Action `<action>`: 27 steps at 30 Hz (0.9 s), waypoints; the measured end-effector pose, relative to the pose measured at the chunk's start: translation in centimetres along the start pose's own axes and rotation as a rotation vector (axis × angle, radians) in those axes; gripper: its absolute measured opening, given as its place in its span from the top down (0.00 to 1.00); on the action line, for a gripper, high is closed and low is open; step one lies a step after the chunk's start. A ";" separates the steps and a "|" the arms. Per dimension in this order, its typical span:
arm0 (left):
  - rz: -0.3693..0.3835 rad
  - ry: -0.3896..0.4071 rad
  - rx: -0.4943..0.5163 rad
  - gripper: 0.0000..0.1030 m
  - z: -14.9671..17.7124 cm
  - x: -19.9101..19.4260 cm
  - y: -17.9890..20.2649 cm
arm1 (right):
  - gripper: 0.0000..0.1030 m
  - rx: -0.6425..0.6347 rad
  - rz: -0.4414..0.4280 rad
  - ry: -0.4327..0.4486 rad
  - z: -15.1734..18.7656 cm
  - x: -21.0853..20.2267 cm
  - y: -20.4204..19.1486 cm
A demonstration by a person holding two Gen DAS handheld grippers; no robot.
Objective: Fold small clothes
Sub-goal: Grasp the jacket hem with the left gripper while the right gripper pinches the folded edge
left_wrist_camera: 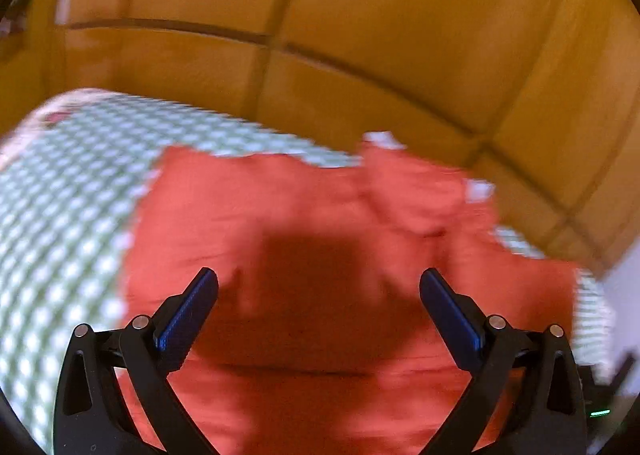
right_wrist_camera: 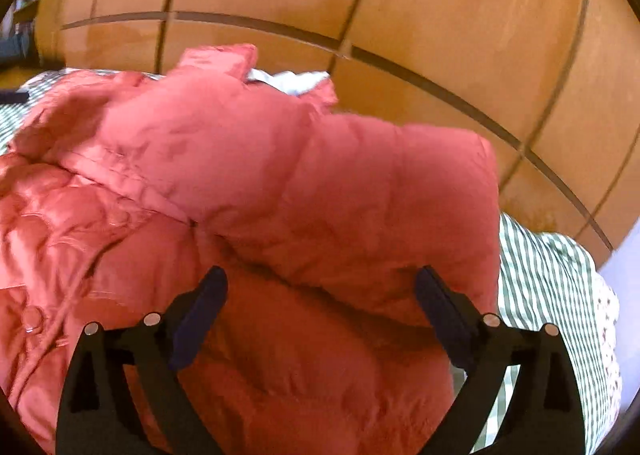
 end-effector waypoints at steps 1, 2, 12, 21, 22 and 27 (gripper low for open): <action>0.047 -0.024 0.004 0.03 0.0 0.5 1.5 | 0.08 -0.004 0.004 0.003 -0.5 -0.2 -0.2; 0.081 -0.043 0.019 0.03 0.2 1.0 3.0 | 0.08 -0.007 0.008 0.007 -0.9 0.1 -0.3; 0.252 -0.293 0.006 0.87 4.9 9.1 9.7 | 0.08 0.036 0.034 0.078 -1.1 -1.7 0.7; 0.162 -0.089 -0.064 0.94 0.5 5.2 3.6 | 0.04 0.277 0.179 0.285 -2.1 -6.0 6.7; 0.145 -0.107 -0.066 0.94 1.0 5.4 2.5 | 0.04 0.312 0.198 0.282 -1.9 -6.1 7.5; 0.131 -0.132 -0.089 0.94 5.3 5.5 -0.4 | 0.02 0.429 0.196 0.211 -1.5 -5.5 10.0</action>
Point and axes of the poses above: each gripper's, at about its wrist camera, not at the fingertips, and x roughly the way its jaws point, y to its right, z to its underside, the point moved 8 cm from there along x, roughly the way its jaws point, and after that the axes turned 12 degrees about y, right-handed, at the moved point
